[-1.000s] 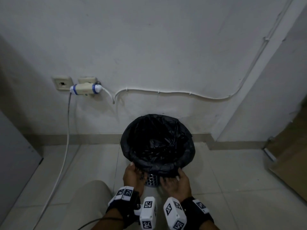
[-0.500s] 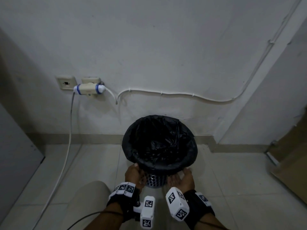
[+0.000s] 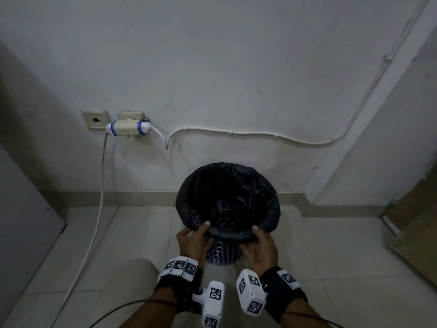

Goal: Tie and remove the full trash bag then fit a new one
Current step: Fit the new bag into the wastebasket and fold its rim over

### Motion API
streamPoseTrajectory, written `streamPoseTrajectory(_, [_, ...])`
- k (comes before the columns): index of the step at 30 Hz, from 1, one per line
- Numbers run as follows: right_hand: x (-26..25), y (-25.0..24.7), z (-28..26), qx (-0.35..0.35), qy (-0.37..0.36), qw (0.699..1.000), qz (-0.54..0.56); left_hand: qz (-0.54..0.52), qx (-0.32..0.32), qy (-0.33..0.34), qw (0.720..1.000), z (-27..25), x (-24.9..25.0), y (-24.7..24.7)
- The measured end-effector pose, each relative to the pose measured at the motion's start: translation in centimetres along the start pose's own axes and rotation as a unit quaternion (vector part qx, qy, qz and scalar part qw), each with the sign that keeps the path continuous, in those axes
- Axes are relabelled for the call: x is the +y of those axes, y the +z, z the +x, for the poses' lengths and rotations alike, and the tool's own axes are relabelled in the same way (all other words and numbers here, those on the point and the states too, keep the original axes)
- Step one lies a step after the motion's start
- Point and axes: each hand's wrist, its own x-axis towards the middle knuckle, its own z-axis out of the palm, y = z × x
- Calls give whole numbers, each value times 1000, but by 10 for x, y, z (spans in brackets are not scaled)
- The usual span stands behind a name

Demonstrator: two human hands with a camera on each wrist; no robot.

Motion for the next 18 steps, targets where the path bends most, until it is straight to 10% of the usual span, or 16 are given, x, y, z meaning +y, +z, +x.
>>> streamPoseTrajectory(18, [6, 10, -11, 30, 61, 997, -43, -26, -101, -46, 993, -13, -13, 3])
